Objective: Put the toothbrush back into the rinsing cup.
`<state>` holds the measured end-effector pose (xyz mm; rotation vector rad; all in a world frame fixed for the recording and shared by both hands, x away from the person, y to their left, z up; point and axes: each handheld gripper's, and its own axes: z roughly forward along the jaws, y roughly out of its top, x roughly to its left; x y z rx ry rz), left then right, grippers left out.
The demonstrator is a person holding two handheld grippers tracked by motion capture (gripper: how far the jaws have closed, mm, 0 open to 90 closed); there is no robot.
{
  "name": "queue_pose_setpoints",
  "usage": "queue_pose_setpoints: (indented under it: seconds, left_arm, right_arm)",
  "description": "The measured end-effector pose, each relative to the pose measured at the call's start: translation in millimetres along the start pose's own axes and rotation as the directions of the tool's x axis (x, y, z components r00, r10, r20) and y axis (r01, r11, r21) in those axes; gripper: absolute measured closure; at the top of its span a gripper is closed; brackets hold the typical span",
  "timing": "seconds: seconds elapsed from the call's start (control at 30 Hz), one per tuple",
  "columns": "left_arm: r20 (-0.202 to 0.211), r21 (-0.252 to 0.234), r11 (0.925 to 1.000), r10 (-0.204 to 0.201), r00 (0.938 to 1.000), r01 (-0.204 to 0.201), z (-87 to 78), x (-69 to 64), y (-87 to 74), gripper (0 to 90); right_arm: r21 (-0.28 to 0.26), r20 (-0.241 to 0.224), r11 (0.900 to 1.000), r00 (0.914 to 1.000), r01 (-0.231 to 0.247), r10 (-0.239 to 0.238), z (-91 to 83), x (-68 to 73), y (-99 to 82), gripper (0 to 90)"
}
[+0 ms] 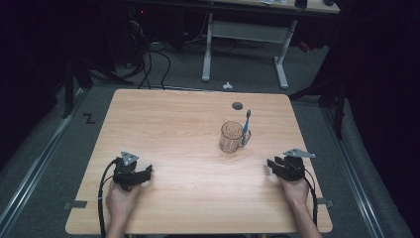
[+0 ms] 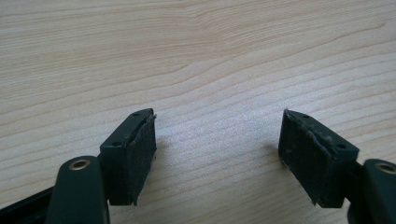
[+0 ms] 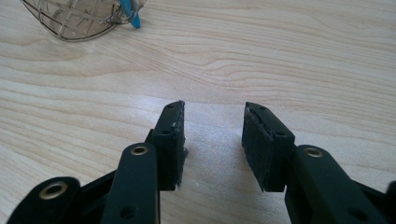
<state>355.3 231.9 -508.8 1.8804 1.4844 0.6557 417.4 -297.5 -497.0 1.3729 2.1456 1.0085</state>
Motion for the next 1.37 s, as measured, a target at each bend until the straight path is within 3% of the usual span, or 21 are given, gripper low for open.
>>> queue_pose_setpoints:
  seconds: [0.47, 0.53, 0.73, 1.37]
  left_arm:
    - [0.000, 0.000, 1.0000, 0.000, 1.0000, 0.000, 0.0, 0.0, 0.0, 28.0]
    - [0.000, 0.000, 1.0000, -0.001, 1.0000, 0.001, 0.0, 0.0, 0.0, 28.0]
    - [0.000, -0.001, 1.0000, -0.003, 1.0000, 0.003, -0.2, -0.1, -0.3, 28.0]
    - [0.009, -0.005, 0.9999, -0.011, 0.9999, 0.011, -0.7, 1.1, -0.8, 28.0]
  right_arm:
    - [0.003, 0.016, 0.9999, 0.9997, 0.017, -0.017, 5.3, 5.0, -1.5, 57.4]
    - [0.010, 0.046, 0.9978, 0.9968, 0.065, -0.065, 6.8, 10.6, -1.1, 54.2]
    - [0.018, 0.064, 0.9992, 0.9972, 0.037, -0.038, 8.3, 11.6, -0.1, 42.3]
    - [0.022, 0.079, 0.9995, 0.9967, 0.020, -0.022, 7.4, 17.9, -1.5, 38.0]
